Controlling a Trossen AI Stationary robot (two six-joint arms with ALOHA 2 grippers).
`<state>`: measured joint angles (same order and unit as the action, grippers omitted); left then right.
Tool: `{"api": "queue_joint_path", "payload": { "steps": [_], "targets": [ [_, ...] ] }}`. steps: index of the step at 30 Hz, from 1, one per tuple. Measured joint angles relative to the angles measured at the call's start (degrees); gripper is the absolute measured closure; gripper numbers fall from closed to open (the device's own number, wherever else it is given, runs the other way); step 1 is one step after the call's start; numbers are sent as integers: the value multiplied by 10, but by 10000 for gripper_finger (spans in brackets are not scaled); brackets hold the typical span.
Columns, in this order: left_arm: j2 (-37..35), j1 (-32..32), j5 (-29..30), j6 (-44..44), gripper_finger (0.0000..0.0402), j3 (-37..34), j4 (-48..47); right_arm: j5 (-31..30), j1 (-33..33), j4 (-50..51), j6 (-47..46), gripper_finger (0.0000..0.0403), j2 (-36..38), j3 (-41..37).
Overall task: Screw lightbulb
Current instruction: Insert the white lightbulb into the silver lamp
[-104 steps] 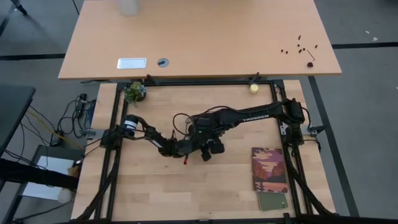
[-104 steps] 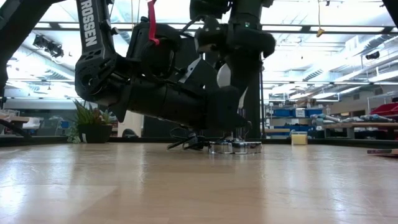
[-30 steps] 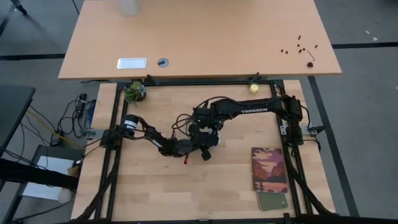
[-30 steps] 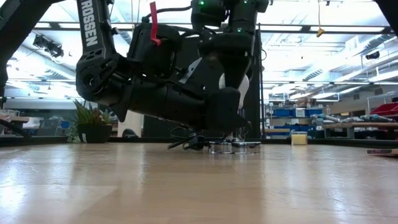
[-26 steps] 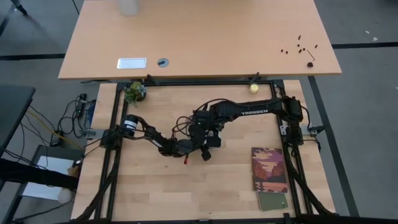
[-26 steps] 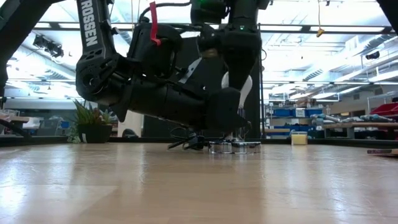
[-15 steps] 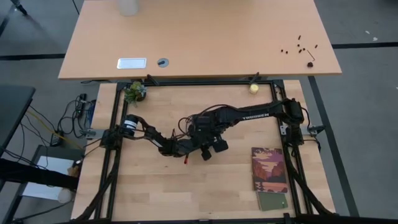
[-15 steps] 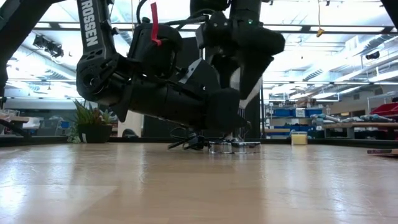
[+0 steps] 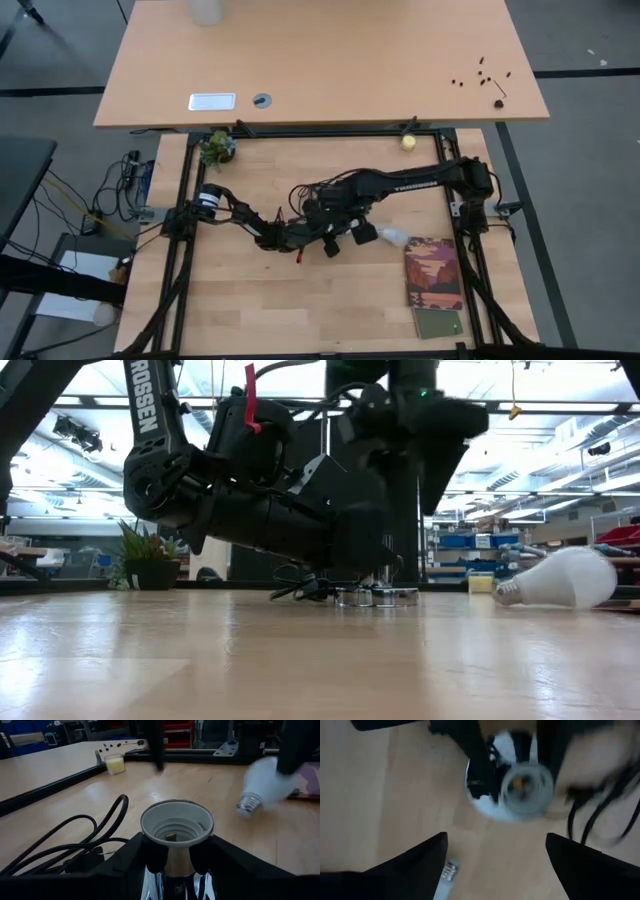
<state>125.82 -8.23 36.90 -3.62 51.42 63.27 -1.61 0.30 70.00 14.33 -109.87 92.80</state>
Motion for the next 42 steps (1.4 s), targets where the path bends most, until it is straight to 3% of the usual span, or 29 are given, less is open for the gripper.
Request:
{"api": "queue_joint_path", "payload": {
  "steps": [5, 13, 19, 32, 37, 42],
  "targets": [
    [0, 0, 0, 2, 218, 0, -4, 4, 10, -37, -120, 78, 76, -79],
    [0, 0, 0, 1, 203, 0, -9, -34, 32, -234, -352, 90, 265, -322],
    [1, 0, 0, 3, 184, -1, -24, -132, 111, -329, -522, 90, 353, -447],
    [4, -1, -9, -22, 181, -2, -27, -354, 314, -329, -738, 89, 349, -538],
    [2, -11, -23, -82, 181, 0, -62, -379, 339, -352, -807, 89, 349, -606],
    [0, -21, -16, -98, 181, 0, -71, -380, 341, -473, -797, 89, 348, -679]
  ]
}}
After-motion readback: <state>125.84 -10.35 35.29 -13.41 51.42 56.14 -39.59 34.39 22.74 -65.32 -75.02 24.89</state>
